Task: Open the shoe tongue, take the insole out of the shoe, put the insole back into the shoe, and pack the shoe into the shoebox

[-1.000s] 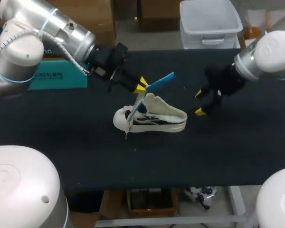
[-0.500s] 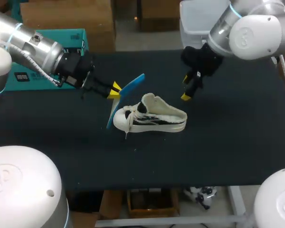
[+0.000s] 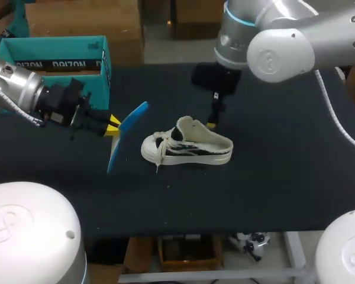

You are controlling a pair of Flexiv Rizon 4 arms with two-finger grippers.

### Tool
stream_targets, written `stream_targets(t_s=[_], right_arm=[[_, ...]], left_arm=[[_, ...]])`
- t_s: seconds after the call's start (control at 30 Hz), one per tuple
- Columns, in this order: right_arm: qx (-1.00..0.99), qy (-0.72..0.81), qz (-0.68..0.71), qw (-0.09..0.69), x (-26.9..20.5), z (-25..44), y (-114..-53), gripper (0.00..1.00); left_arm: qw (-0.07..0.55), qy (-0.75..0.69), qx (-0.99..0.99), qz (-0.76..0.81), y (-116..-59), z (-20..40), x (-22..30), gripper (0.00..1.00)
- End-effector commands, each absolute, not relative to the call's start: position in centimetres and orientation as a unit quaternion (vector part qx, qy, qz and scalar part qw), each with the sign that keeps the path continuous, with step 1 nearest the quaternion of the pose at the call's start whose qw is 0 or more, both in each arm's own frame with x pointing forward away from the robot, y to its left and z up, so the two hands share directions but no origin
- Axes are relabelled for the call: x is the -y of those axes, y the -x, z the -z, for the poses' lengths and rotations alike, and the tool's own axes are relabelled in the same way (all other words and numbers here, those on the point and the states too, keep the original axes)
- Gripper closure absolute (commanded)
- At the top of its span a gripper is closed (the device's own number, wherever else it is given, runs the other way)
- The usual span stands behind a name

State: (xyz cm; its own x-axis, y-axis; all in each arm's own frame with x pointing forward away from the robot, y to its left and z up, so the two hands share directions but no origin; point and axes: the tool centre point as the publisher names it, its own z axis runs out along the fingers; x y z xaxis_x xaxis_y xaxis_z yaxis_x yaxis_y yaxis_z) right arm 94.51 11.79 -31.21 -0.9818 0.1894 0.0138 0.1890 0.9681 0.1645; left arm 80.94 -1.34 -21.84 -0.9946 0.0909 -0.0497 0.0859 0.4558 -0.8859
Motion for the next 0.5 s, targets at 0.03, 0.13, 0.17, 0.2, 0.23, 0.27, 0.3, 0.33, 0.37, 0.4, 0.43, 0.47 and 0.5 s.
stream_targets(t_s=[0.03,0.13,0.17,0.2,0.23,0.27,0.3,0.33,0.37,0.4,0.43,0.47,0.5], right_arm=[[-0.995,-0.094,-0.035,-0.002,-13.0,31.8,-94.1,0.0],[-0.995,-0.09,-0.033,-0.005,-13.7,32.2,-93.8,0.0],[-0.996,-0.089,-0.032,-0.005,-13.9,32.3,-93.8,0.0],[-0.996,-0.088,-0.03,-0.005,-14.1,32.4,-93.8,0.0],[-0.996,-0.087,-0.029,-0.006,-14.2,32.5,-93.8,0.0],[-0.996,-0.085,-0.028,-0.006,-14.5,32.6,-93.8,0.0],[-0.996,-0.084,-0.027,-0.006,-14.8,32.8,-93.9,0.0],[-0.996,-0.082,-0.026,-0.007,-15.1,32.8,-94.0,0.0],[-0.996,-0.08,-0.024,-0.008,-15.3,32.9,-94.0,0.0],[-0.997,-0.079,-0.022,-0.008,-15.6,33.0,-94.1,0.0],[-0.997,-0.078,-0.022,-0.009,-15.7,33.1,-94.1,0.0],[-0.997,-0.077,-0.021,-0.01,-15.9,33.2,-94.1,0.0],[-0.997,-0.077,-0.017,-0.011,-16.1,33.3,-94.0,0.0]], left_arm=[[-0.021,0.033,0.852,-0.522,-79.8,22.1,0.0,1.0],[-0.021,0.026,0.853,-0.521,-79.4,22.5,-0.6,1.0],[-0.021,0.025,0.853,-0.522,-79.4,22.7,-0.8,1.0],[-0.021,0.024,0.852,-0.522,-79.3,22.8,-1.0,1.0],[-0.02,0.023,0.852,-0.522,-79.3,22.9,-1.1,1.0],[-0.02,0.02,0.853,-0.521,-79.3,23.0,-1.3,1.0],[-0.02,0.018,0.854,-0.52,-79.3,23.1,-1.4,1.0],[-0.019,0.016,0.854,-0.52,-79.3,23.2,-1.6,1.0],[-0.019,0.013,0.854,-0.519,-79.3,23.3,-1.7,1.0],[-0.019,0.011,0.855,-0.518,-79.2,23.3,-1.9,1.0],[-0.02,0.01,0.855,-0.518,-79.2,23.4,-2.0,1.0],[-0.02,0.009,0.855,-0.518,-79.2,23.5,-2.1,1.0],[-0.02,0.008,0.855,-0.518,-79.2,23.5,-2.2,1.0]])
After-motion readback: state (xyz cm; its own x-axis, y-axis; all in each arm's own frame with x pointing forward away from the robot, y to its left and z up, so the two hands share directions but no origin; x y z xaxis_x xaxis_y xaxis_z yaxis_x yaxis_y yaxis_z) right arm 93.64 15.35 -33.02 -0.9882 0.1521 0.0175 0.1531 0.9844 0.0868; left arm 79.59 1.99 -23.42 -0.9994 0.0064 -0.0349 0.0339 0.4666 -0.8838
